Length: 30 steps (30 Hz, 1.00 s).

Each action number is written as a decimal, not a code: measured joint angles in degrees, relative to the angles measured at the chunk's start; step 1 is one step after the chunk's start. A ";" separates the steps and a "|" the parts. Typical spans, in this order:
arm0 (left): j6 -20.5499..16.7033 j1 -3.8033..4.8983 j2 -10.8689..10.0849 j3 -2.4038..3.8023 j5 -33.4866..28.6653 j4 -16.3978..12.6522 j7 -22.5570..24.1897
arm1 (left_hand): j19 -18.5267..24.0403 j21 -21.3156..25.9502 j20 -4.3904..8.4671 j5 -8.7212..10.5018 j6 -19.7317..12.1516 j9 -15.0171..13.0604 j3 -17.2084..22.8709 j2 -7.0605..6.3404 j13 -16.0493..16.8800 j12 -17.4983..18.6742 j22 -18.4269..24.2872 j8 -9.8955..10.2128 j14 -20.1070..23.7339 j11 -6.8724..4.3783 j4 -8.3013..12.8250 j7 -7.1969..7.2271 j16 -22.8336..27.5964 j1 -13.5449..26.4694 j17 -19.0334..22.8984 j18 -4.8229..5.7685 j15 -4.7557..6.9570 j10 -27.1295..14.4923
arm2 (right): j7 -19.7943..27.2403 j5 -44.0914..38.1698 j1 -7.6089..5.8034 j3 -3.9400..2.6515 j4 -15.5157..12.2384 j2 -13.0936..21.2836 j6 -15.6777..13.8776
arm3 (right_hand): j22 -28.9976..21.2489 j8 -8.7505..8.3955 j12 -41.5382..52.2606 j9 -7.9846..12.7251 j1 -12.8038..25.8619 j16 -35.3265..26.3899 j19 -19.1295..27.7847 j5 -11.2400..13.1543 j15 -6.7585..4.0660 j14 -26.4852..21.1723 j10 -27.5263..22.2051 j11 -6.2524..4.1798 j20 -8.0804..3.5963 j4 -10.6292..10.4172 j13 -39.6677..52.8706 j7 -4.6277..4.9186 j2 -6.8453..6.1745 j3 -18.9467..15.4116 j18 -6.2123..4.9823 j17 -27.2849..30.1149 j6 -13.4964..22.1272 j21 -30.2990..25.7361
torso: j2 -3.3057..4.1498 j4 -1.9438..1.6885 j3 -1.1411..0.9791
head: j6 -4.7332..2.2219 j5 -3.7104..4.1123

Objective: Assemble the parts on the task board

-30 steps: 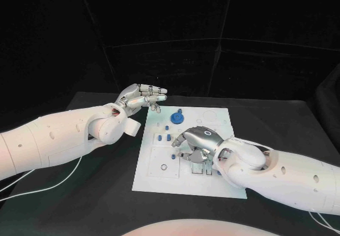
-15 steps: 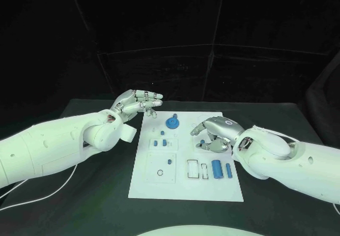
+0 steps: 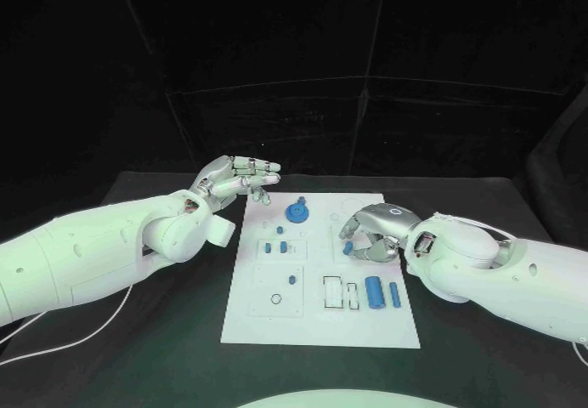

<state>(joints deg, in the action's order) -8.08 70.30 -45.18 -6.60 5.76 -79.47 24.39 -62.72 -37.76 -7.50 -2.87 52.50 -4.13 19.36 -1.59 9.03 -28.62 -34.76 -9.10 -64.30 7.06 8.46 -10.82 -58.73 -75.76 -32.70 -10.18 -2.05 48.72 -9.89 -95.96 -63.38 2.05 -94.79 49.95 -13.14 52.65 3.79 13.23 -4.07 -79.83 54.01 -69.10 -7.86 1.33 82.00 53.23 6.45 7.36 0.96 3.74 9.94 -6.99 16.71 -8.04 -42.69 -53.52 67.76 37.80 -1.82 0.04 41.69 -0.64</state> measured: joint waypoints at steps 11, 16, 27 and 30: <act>0.03 0.00 0.00 0.00 0.00 0.17 -0.02 | 0.00 0.00 0.00 0.00 0.00 0.00 0.00 0.00 0.00 0.00 -0.01 0.00 0.00 0.00 0.00 0.00 0.00 0.00 -0.01 0.00 0.00 0.00 | -0.52 -0.81 -0.01 0.01 1.06 -1.13 3.45 | 1.93 0.74 0.72 -0.17 -2.22 0.87 -1.18 2.61 -0.63 0.63 4.91 -0.55 -0.53 -0.15 -0.17 -0.65 2.68 3.26 0.00 -0.81 -3.03 0.98 | 0.01 -0.01 -0.03 | 0.16 -0.16; 0.04 0.00 -0.02 0.00 0.00 0.23 -0.03 | 0.00 0.00 0.00 0.00 -0.20 0.00 0.00 0.00 0.00 -0.43 -0.01 0.00 0.00 0.00 0.00 0.21 0.00 0.00 0.05 0.00 0.00 0.00 | -0.75 -1.26 -0.06 -0.02 1.15 -1.36 3.89 | 3.53 1.03 0.25 -0.24 -2.41 1.74 -2.22 4.15 -0.83 0.82 7.09 -0.93 -0.88 -0.07 -0.28 -0.84 3.48 6.44 0.01 -1.61 -4.55 2.05 | 0.01 0.00 -0.07 | 0.25 -0.26; 0.09 0.00 -0.01 -0.01 0.00 0.31 -0.05 | 0.00 0.00 0.00 0.00 -0.20 0.00 0.01 0.00 -0.01 -0.43 -0.01 0.00 0.00 0.00 0.00 0.20 0.00 0.00 0.05 0.00 0.00 0.00 | -1.31 -2.51 -0.05 -0.02 1.00 -1.58 3.07 | 7.47 2.15 -0.51 -0.53 -2.42 5.29 -4.45 4.56 -1.65 1.65 11.00 -1.35 -1.53 0.51 -0.09 -1.18 3.47 10.67 0.96 -5.37 -7.79 4.94 | 0.00 0.06 -0.08 | 0.30 -0.21; 0.10 0.00 -0.02 -0.01 0.00 0.32 -0.06 | 0.00 0.00 0.00 0.00 -0.20 0.00 0.01 0.00 -0.01 -0.43 -0.02 0.00 0.00 0.00 -0.01 0.20 0.00 0.00 0.05 0.00 0.00 0.00 | -1.48 -2.92 -0.03 0.00 0.71 -1.46 2.37 | 8.71 2.50 -0.63 -0.72 -2.44 6.28 -5.06 4.67 -1.77 1.76 11.40 -1.14 -1.73 0.96 0.24 -1.49 3.47 11.44 0.95 -6.50 -8.34 5.66 | 0.01 0.06 -0.08 | 0.33 -0.18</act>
<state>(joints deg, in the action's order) -7.98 70.30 -45.19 -6.62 5.76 -79.15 24.32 -62.72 -37.76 -7.50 -2.87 52.30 -4.13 19.37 -1.59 9.02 -29.05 -34.78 -9.10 -64.30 7.06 8.46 -10.62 -58.73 -75.76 -32.65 -10.18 -2.05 48.73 -11.37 -98.88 -63.42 2.05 -94.08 48.50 -10.77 61.36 6.29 12.60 -4.79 -82.27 60.28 -74.16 -3.18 -0.44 83.76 64.63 5.31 5.63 1.92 3.98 8.44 -3.51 28.15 -7.09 -49.19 -61.86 73.42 37.80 -1.76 -0.04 42.02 -0.82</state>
